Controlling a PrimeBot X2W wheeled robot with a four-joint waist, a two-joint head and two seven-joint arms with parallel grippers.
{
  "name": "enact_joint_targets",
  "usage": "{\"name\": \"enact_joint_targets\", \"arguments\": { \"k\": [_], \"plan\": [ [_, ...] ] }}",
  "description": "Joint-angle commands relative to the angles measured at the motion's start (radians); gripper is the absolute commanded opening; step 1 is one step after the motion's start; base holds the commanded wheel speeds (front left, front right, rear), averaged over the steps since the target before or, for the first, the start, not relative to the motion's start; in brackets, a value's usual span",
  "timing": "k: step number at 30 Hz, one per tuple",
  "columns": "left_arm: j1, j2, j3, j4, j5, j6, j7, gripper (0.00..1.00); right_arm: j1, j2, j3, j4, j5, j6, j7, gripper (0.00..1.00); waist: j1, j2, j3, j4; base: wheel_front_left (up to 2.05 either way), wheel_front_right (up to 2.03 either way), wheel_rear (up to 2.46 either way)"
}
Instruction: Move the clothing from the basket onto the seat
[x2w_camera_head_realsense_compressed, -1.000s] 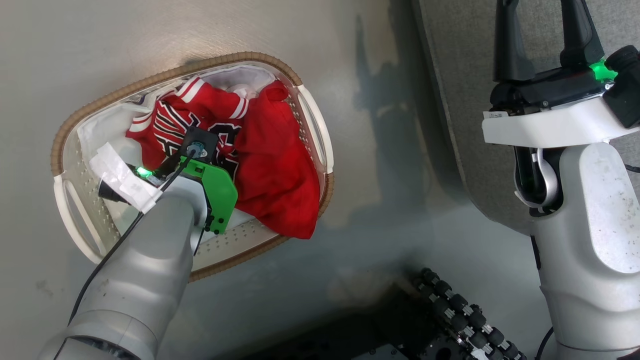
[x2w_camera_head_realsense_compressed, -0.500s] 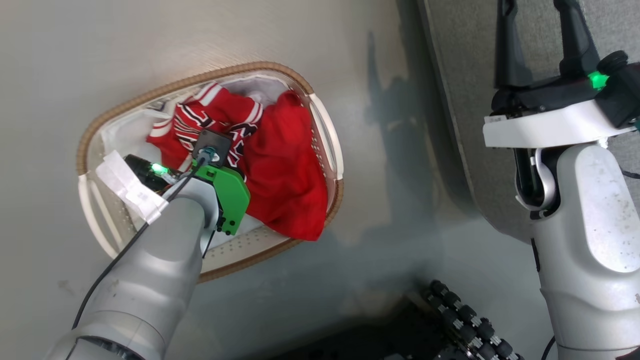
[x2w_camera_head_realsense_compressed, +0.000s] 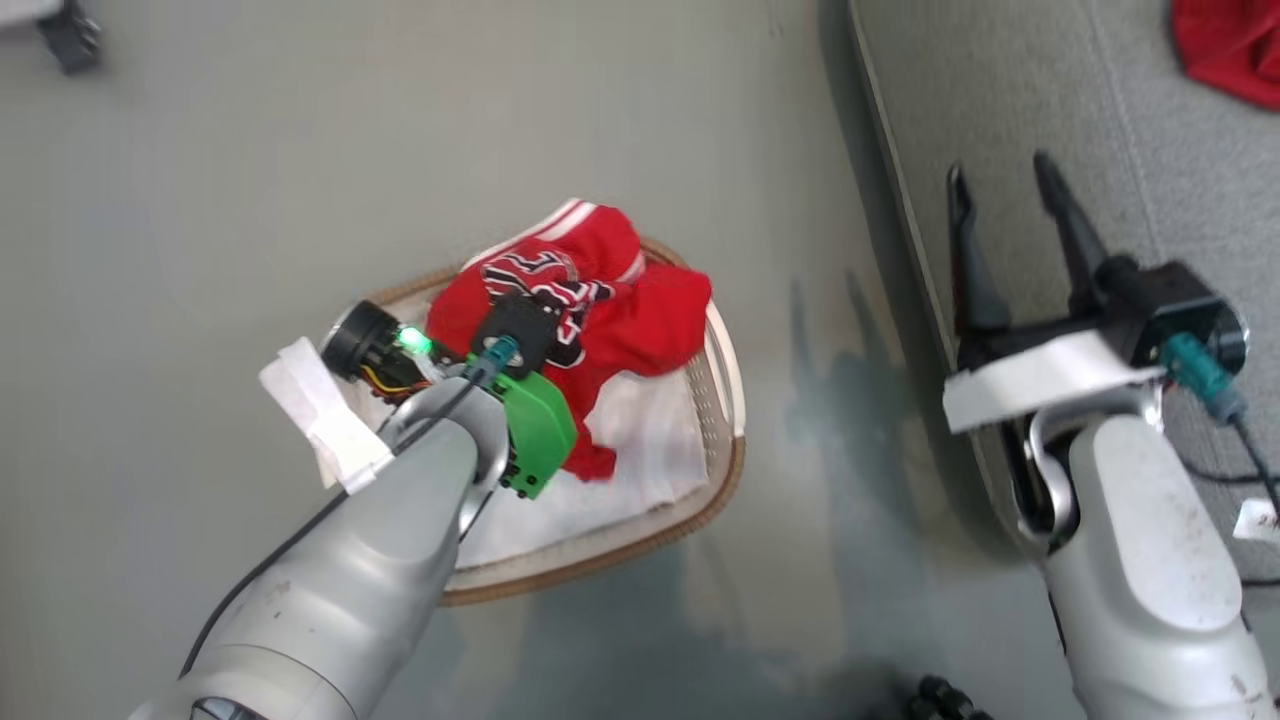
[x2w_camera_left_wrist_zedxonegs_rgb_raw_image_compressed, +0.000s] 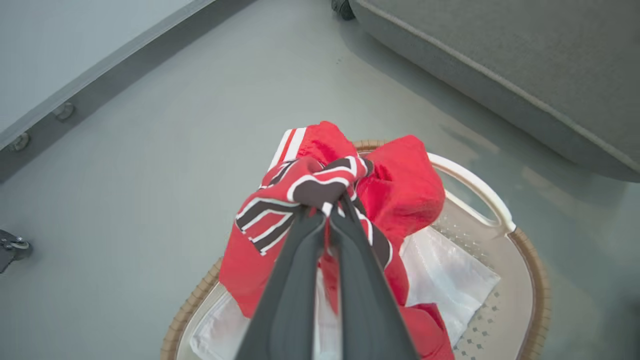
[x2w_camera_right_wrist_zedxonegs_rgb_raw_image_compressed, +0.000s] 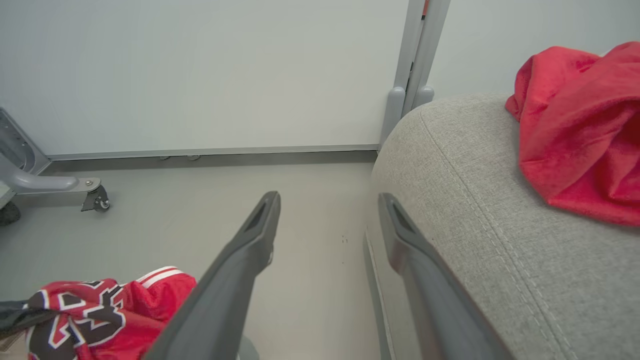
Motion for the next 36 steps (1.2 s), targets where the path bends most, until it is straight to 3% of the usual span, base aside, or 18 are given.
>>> {"name": "enact_joint_targets", "arguments": {
  "k": [1, 6, 11, 15, 20, 25, 36],
  "plan": [
    [0.022, -0.002, -0.017, -0.019, 0.003, -0.007, -0.01, 0.0, 0.039, -0.005, -0.004, 0.018, -0.009, -0.001, -0.005, 1.0, 0.0, 0.0, -0.208, 0.111, 0.0, 0.0, 0.0],
    [0.034, 0.004, -0.055, -0.08, 0.0, -0.018, -0.015, 0.0, 0.117, -0.005, 0.008, 0.071, -0.012, -0.001, -0.005, 1.0, 0.0, 0.0, -0.351, 0.137, 0.0, 0.0, 0.0],
    [0.017, 0.044, -0.102, -0.19, -0.017, -0.023, -0.017, 0.0, 0.174, -0.005, 0.027, 0.108, -0.001, -0.001, -0.005, 1.0, 0.0, 0.0, -0.463, 0.143, 0.0, 0.0, 0.0],
    [-0.028, 0.093, -0.184, -0.314, -0.092, -0.023, 0.026, 0.0, 0.204, -0.005, 0.049, 0.125, 0.023, -0.001, -0.005, 1.0, 0.0, 0.0, -0.53, 0.138, 0.0, 0.0, 0.0],
    [-0.094, 0.179, -0.244, -0.473, -0.205, -0.023, 0.111, 0.0, 0.214, -0.005, 0.094, 0.13, 0.048, -0.001, -0.005, 1.0, 0.0, 0.0, -0.569, 0.125, 0.0, 0.0, 0.0],
    [-0.143, 0.25, -0.214, -0.572, -0.276, -0.023, 0.151, 0.0, 0.199, -0.005, 0.137, 0.106, 0.07, -0.001, -0.005, 1.0, 0.0, 0.0, -0.583, 0.107, 0.0, 0.0, 0.0],
    [-0.15, 0.309, -0.17, -0.664, -0.316, 0.004, 0.174, 0.0, 0.144, -0.005, 0.259, 0.041, 0.09, -0.001, -0.005, 1.0, 0.0, 0.0, -0.586, 0.086, 0.0, 0.0, 0.0]
  ]
}}
